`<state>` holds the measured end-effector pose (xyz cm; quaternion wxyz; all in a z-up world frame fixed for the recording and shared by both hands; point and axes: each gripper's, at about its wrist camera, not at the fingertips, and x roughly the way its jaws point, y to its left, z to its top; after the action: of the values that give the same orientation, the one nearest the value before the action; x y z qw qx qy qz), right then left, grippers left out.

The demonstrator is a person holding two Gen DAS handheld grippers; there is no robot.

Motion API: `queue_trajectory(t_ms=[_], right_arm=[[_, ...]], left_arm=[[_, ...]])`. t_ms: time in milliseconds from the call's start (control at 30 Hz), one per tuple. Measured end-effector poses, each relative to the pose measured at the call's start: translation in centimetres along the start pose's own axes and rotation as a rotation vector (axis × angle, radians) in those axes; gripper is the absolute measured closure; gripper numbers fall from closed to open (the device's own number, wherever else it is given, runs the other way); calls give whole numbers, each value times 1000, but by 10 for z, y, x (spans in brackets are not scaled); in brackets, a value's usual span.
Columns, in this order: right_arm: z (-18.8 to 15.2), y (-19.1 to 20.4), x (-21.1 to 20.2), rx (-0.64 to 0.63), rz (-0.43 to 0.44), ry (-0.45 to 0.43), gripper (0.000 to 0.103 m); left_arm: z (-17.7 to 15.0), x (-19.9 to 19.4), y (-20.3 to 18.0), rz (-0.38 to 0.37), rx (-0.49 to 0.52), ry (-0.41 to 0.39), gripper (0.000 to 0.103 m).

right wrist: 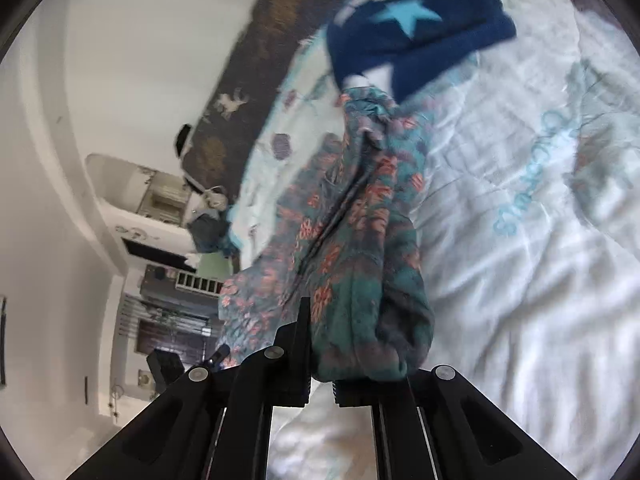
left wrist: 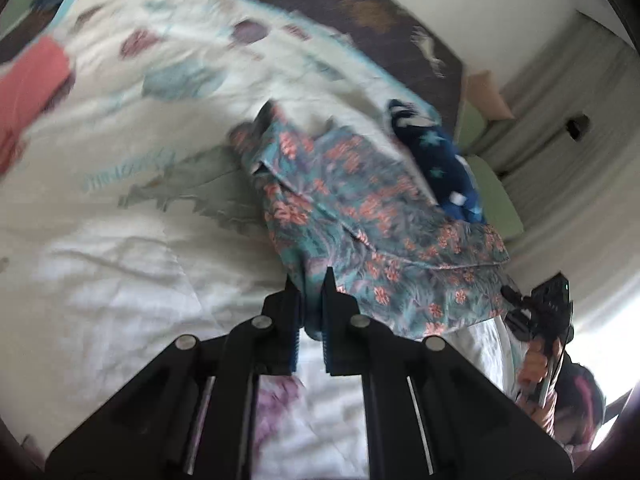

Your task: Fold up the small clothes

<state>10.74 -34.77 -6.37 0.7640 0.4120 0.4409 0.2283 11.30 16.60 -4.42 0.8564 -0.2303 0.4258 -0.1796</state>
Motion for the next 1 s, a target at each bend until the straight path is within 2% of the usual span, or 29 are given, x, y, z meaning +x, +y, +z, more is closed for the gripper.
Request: queue_trajectory(t_ms=[33, 133, 200, 300, 333, 400, 433, 467, 500, 533, 600, 633, 733, 767, 867, 1000], right_arm=[[-4, 6, -7, -11, 1, 0, 97], [-48, 17, -45, -46, -26, 6, 97], [-76, 14, -61, -59, -73, 18, 97], [-120, -11, -76, -12, -176, 68, 95], [-130, -21, -79, 4, -241, 84, 92], [-141, -35, -84, 23, -354, 94, 82], [-142, -36, -91, 25, -369, 80, 82], [-140, -33, -99, 16, -395, 55, 80], [-135, -25, -104, -17, -456, 16, 77], [-131, -15, -110, -70, -510, -23, 72], [-124, 4, -116, -152, -555, -79, 64], [-119, 12, -118, -189, -558, -105, 61], [-100, 26, -109, -259, -488, -126, 49], [-91, 27, -103, -267, -478, -128, 44], [-68, 19, -82, -235, -474, -120, 44], [-62, 7, -71, -186, -437, -106, 44]], left_arm=[[-9, -16, -11, -2, 42, -5, 93], [-38, -44, -21, 2, 97, 18, 93], [-71, -53, -22, 7, 115, 64, 92], [-114, -50, -15, 54, 101, 153, 92], [-121, -48, -13, 74, 94, 165, 91], [-132, -48, -4, 119, 60, 172, 89], [-133, -53, 4, 141, 19, 159, 78], [-132, -57, 8, 157, -5, 142, 71], [-130, -64, 10, 179, -17, 115, 70], [-124, -74, 9, 236, 3, 70, 71], [-119, -85, 3, 289, 56, 14, 70], [-112, -89, -2, 285, 77, -14, 65], [-95, -83, -11, 220, 104, -50, 36], [-88, -76, -14, 217, 109, -55, 34], [-74, -50, -16, 202, 99, -20, 34], [-65, -27, -11, 227, 49, 12, 34]])
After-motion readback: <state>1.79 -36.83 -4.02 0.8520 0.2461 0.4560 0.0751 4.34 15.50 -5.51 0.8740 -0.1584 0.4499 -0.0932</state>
